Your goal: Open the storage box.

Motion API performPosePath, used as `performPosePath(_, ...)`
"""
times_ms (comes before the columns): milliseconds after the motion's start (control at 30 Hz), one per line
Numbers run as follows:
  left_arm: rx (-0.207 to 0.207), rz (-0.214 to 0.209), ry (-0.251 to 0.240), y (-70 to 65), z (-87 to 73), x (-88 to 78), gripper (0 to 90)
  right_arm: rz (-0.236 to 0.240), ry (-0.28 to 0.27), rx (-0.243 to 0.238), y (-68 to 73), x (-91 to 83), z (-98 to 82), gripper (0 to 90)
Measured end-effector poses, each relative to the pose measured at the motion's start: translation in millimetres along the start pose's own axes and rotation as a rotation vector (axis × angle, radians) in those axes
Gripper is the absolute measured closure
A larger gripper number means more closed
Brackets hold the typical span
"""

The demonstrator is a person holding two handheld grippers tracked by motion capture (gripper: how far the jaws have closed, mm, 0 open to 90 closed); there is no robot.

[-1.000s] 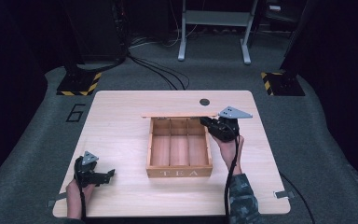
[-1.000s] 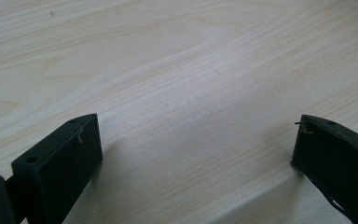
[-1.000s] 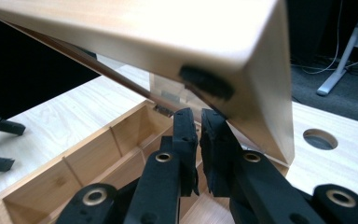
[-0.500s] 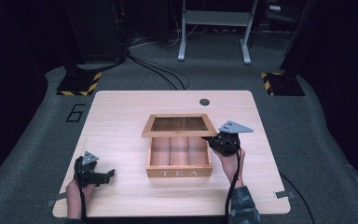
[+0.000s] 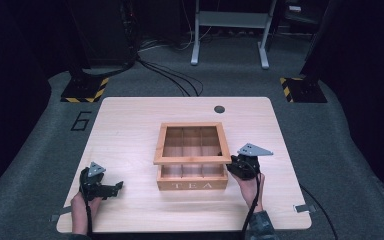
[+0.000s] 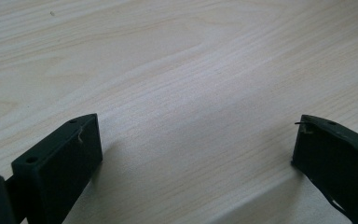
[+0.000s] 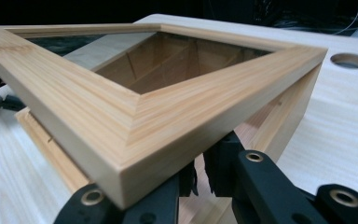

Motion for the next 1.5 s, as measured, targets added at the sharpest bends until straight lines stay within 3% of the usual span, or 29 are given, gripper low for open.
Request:
performPosePath(400, -0.003, -0.001, 0.002, -0.2, -0.1, -0.1, 1.1, 0.021, 0.036, -0.008, 9.8, -8.9, -21.6, 82.2)
performPosePath(633, 0.000, 0.000, 0.000, 0.0, 0.0, 0.0, 1.1, 0.009, 0.076, -0.017, 16.5, -10.8, -31.8, 82.3)
performPosePath(900, -0.001, 0.001, -0.001, -0.1, 0.0, 0.0, 1.1, 0.015, 0.071, -0.001, 21.0, -18.5, -36.5, 81.9)
performPosePath(1367, 0.000, 0.000, 0.000, 0.0, 0.0, 0.0, 1.1, -0.020, 0.065, 0.010, 18.8, -40.9, -44.1, 80.7)
performPosePath(1433, 0.000, 0.001, 0.000, 0.0, 0.0, 0.0, 1.1, -0.032, 0.074, 0.001, 18.9, -44.0, -45.6, 79.1)
performPosePath(1500, -0.001, 0.000, -0.001, -0.1, 0.0, 0.0, 1.1, -0.064, 0.131, -0.025, 18.0, -44.4, -54.4, 77.0)
Point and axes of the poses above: each handheld gripper's, and its own axes: x roughly forward along the jaws, z roughly out of its top, y roughly to its left, the point moved 5 cm from there along x, roughly forward along the jaws, and after that the axes turned 5 degrees about -z, right-handed, at the moved point
